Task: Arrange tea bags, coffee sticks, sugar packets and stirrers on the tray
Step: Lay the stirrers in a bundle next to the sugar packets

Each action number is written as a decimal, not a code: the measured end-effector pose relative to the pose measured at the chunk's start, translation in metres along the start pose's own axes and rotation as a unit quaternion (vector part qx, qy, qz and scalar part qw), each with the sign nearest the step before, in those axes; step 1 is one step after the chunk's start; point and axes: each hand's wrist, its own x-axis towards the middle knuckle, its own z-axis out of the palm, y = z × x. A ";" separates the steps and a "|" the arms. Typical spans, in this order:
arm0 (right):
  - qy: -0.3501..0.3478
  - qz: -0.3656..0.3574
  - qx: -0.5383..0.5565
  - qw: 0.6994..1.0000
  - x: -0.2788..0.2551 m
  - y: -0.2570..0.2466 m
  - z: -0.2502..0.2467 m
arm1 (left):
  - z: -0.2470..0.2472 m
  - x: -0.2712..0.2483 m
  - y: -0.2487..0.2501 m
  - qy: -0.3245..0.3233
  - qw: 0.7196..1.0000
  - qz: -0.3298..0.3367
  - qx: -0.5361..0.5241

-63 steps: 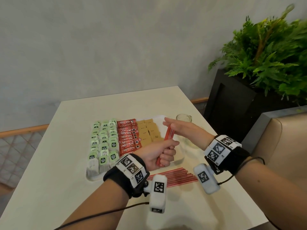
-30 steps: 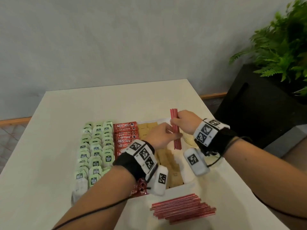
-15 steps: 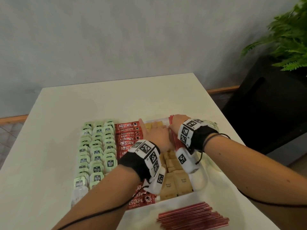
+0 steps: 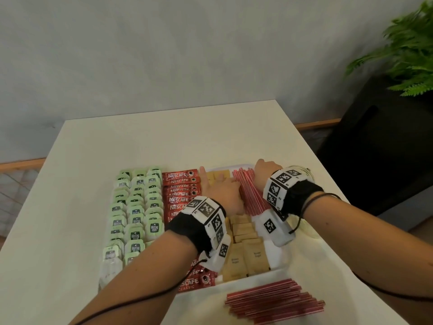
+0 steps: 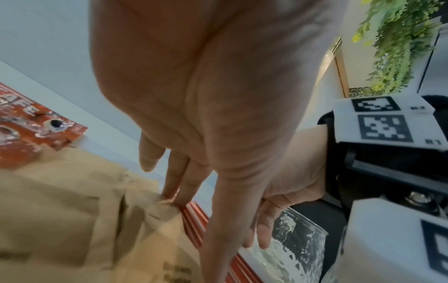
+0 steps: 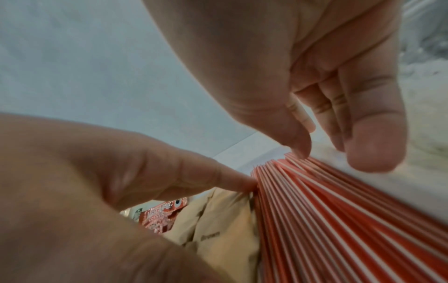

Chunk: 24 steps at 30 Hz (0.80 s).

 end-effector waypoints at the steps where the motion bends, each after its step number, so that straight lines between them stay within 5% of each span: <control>1: -0.003 -0.007 0.001 1.000 -0.001 0.000 0.001 | 0.001 -0.002 -0.001 0.002 1.000 -0.003 0.008; 8: -0.019 -0.125 0.014 0.992 -0.016 0.005 0.018 | 0.007 -0.022 0.001 0.037 0.998 -0.013 0.052; 14: 0.019 -0.125 0.111 0.986 -0.043 0.024 0.034 | 0.013 -0.026 0.006 0.014 0.998 -0.021 0.063; 24: 0.025 -0.167 0.068 0.983 -0.037 0.038 0.065 | 0.017 -0.016 0.012 0.040 0.996 -0.048 0.057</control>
